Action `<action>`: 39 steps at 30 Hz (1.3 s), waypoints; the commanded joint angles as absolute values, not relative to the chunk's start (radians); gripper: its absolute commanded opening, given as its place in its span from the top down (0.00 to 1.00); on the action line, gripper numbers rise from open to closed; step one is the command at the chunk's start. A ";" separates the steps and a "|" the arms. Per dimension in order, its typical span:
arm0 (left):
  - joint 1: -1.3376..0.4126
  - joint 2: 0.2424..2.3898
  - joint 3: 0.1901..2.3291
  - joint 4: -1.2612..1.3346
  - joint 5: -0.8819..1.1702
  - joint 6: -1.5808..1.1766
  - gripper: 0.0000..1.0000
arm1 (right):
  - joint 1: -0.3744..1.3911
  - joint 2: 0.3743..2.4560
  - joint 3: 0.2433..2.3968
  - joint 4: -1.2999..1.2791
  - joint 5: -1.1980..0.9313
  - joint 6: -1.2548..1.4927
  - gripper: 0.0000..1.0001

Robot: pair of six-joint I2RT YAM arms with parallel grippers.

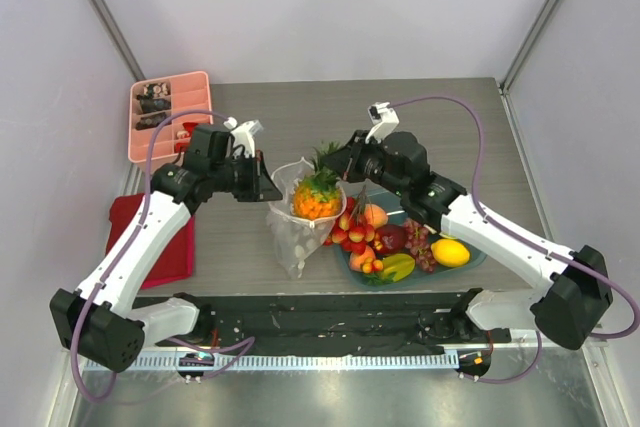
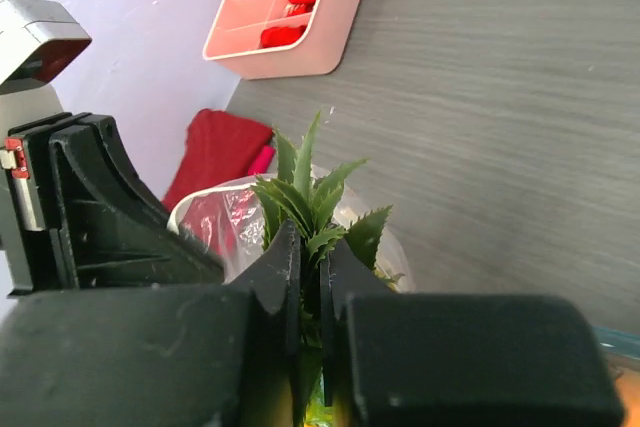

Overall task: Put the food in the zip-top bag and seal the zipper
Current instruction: Place the fake fruit in the zipper food storage bag.

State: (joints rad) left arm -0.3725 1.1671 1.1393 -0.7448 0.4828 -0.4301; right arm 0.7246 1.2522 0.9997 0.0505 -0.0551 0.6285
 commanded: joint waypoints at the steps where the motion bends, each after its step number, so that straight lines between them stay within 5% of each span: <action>1: -0.370 1.135 1.134 -0.677 0.563 -0.423 1.00 | 0.799 1.215 1.092 0.077 0.126 0.508 0.99; 28: -0.370 1.080 1.095 -0.537 0.569 -0.500 1.00 | 0.882 1.404 1.167 -0.118 -0.273 0.805 0.99; 30: -0.370 1.072 1.098 -0.541 0.566 -0.486 1.00 | 0.879 1.413 1.190 -0.126 -0.279 0.743 0.81; 31: -0.368 1.066 1.101 -0.549 0.566 -0.482 1.00 | 0.870 1.414 1.222 -0.129 -0.293 0.703 0.55; 34: -0.368 1.055 1.103 -0.575 0.558 -0.460 1.00 | 0.844 1.413 1.325 -0.188 -0.305 0.574 0.24; 39: -0.370 1.034 1.083 -0.594 0.551 -0.434 1.00 | 0.824 1.381 1.445 -0.372 -0.357 0.433 0.25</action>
State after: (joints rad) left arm -0.3710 1.0725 1.0916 -0.6178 0.5468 -0.4660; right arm 0.8375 1.4361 1.3193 -0.2752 -0.3004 0.5903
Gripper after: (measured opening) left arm 0.025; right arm 0.756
